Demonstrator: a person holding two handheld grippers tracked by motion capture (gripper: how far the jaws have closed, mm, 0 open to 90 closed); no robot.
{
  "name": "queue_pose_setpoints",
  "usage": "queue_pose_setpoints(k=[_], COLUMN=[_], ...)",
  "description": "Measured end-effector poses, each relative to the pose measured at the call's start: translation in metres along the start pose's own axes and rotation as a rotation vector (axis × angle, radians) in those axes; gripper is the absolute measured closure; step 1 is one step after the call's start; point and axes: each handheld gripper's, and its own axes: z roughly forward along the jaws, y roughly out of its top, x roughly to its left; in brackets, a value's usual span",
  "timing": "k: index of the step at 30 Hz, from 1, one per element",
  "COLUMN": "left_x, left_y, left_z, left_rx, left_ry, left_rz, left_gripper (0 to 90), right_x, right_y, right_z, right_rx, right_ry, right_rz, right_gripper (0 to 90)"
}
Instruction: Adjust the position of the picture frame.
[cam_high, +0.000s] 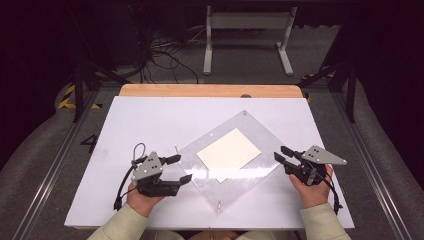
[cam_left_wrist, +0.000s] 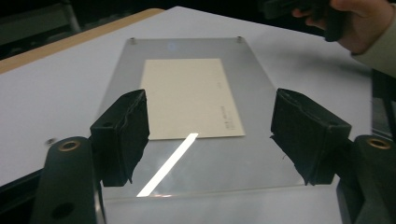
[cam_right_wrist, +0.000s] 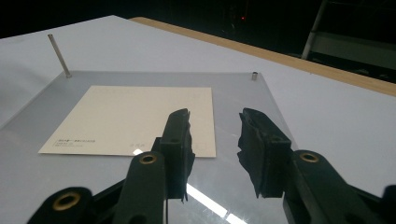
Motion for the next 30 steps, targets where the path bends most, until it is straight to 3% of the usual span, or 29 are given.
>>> queue_pose_setpoints(k=[1,2,5,6,18,23,30], left_x=[-0.007,-0.007,-0.026,-0.026,-0.054,-0.057,-0.053], left_y=[0.002,0.002,0.006,0.006,0.001,-0.003,-0.011], left_z=[0.005,0.005,0.02,0.02,0.06,0.071,0.086], left_rx=[0.004,0.004,0.027,0.027,0.123,0.178,0.241], left_ry=[-0.033,-0.033,-0.124,-0.124,-0.301,-0.317,-0.34], left_rz=[0.005,0.005,0.036,0.036,0.092,0.098,0.041], left_gripper=[28.2,28.0,27.9,27.9,30.4,38.9,55.2], right_x=[0.0,0.0,0.0,0.0,-0.002,-0.003,-0.003], right_y=[0.0,0.0,-0.001,-0.002,-0.008,-0.009,-0.011], right_z=[0.0,0.0,-0.001,-0.002,-0.012,-0.014,-0.016], right_rx=[0.0,0.0,0.005,0.007,0.02,0.026,0.037], right_ry=[0.0,0.0,0.0,-0.003,-0.028,-0.032,-0.032], right_rz=[0.002,0.002,0.006,0.006,0.022,0.028,0.038], right_gripper=[62.1,62.1,61.6,61.5,60.8,60.8,60.7])
